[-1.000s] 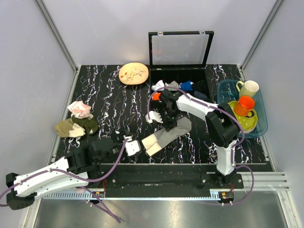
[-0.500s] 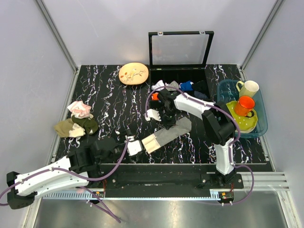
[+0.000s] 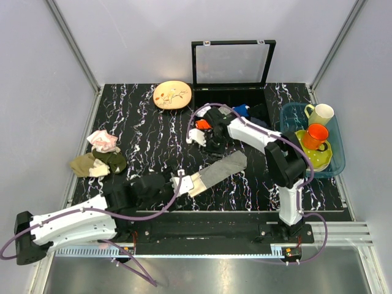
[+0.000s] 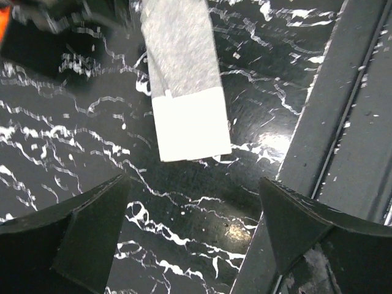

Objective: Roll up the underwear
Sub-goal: Fold the underwear at the center of the board, then move the underwear to the center of the board.

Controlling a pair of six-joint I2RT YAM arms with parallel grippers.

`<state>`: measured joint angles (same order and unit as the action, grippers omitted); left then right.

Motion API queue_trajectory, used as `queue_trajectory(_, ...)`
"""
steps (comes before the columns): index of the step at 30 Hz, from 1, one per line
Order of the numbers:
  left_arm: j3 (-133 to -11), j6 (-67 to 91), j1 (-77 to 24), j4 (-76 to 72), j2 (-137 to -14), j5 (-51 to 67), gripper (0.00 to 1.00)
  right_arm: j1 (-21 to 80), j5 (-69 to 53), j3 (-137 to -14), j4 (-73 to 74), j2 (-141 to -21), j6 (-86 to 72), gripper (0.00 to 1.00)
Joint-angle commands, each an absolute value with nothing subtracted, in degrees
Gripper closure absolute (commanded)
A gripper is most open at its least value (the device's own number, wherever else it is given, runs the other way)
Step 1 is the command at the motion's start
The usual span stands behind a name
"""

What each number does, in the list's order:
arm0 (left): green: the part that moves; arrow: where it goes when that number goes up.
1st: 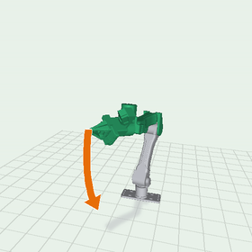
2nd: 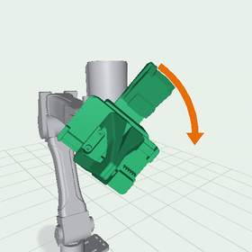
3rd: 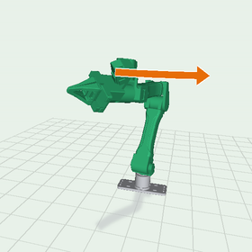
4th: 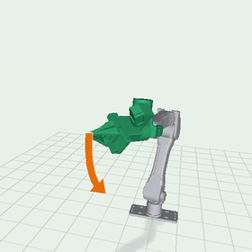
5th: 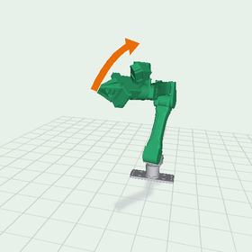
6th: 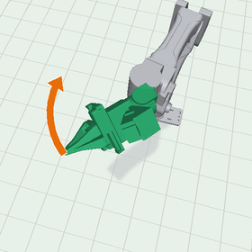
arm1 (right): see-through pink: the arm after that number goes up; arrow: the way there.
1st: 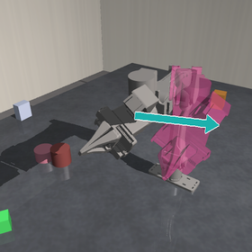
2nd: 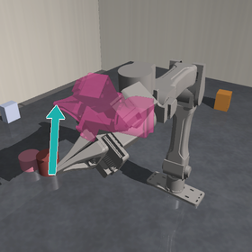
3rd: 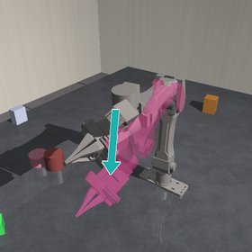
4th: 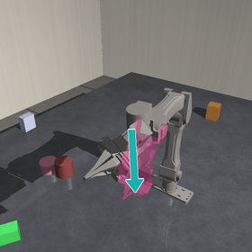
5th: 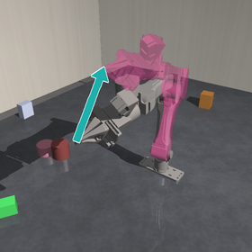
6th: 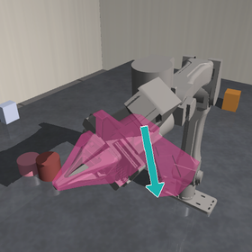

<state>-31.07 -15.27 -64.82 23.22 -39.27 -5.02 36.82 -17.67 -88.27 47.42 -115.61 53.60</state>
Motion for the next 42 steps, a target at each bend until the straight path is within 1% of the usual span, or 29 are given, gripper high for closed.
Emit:
queue_trajectory(1,-35.6,-7.5,-60.0,19.1,-43.8,-4.5,0.07,32.8,-19.1,-87.5,44.1,-105.0,47.6,0.56)
queue_trajectory(2,-36.0,-5.9,-58.5,18.3,-46.1,-3.5,0.05,32.0,-19.7,-85.1,43.5,-103.3,46.9,0.56)
queue_trajectory(3,-36.7,-2.6,-54.9,17.4,-47.5,-2.5,0.04,30.0,-21.7,-83.7,42.1,-101.6,45.5,0.56)
queue_trajectory(4,-37.5,-1.3,-52.8,16.2,-48.9,1.9,0.04,28.8,-23.2,-82.2,41.7,-97.8,45.0,0.55)
queue_trajectory(6,-40.0,2.3,-47.2,14.1,-54.8,6.7,0.04,27.1,-26.7,-77.1,38.8,-93.7,41.4,0.49)
queue_trajectory(8,-43.5,4.0,-44.6,12.9,-60.0,12.3,0.04,24.2,-30.9,-70.8,37.2,-87.6,40.1,0.44)
queue_trajectory(9,-45.0,4.1,-43.2,12.5,-65.8,14.0,0.07,23.2,-35.6,-68.5,35.4,-85.2,40.2,0.36)
queue_trajectory(11,-48.8,3.9,-42.8,12.8,-71.5,17.7,0.10,19.2,-39.7,-61.4,32.3,-78.0,38.8,0.27)
queue_trajectory(12,-53.4,3.3,-42.5,14.3,-78.2,19.1,0.13,17.7,-44.6,-59.3,28.8,-75.7,36.7,0.19)
queue_trajectory(14,-58.2,2.9,-42.2,16.5,-84.9,21.7,0.15,12.2,-49.5,-54.0,23.1,-69.8,31.4,0.11)
queue_trajectory(15,-63.2,1.9,-42.0,18.6,-90.5,22.5,0.16,10.3,-53.8,-52.7,21.5,-68.2,29.8,0.05)
queue_trajectory(18,-69.0,0.6,-41.7,21.0,-97.9,22.9,0.18,5.5,-60.4,-50.8,19.9,-64.9,26.8,0.04)
queue_trajectory(19,-72.1,0.4,-41.6,21.4,-102.0,23.0,0.19,4.9,-61.3,-50.9,20.0,-64.5,26.6,0.03)
queue_trajectory(22,-77.2,0.4,-41.2,23.1,-108.2,23.3,0.21,3.3,-63.0,-51.2,20.6,-64.7,26.4,0.04)
queue_trajectory(25,-80.7,-1.5,-40.9,24.9,-111.8,24.2,0.23,2.9,-63.8,-51.4,21.4,-65.0,26.8,0.04)
queue_trajectory(31,-82.3,-2.5,-40.8,25.7,-116.5,29.4,0.31,2.6,-64.1,-51.4,22.1,-65.1,27.9,0.04)
queue_trajectory(38,-81.7,-0.4,-40.8,24.6,-118.8,35.9,0.49,2.5,-64.5,-51.3,22.8,-65.6,28.6,0.05)
queue_trajectory(39,-81.4,-0.2,-40.8,24.3,-118.9,36.6,0.55,2.5,-64.5,-51.5,22.9,-65.7,28.6,0.05)
queue_trajectory(41,-80.1,2.2,-40.8,22.8,-118.7,36.5,0.60,2.5,-64.7,-51.5,23.1,-65.7,28.7,0.05)
queue_trajectory(42,-78.8,2.9,-40.8,22.3,-118.0,35.3,0.69,2.5,-64.8,-51.5,23.1,-65.7,28.9,0.05)
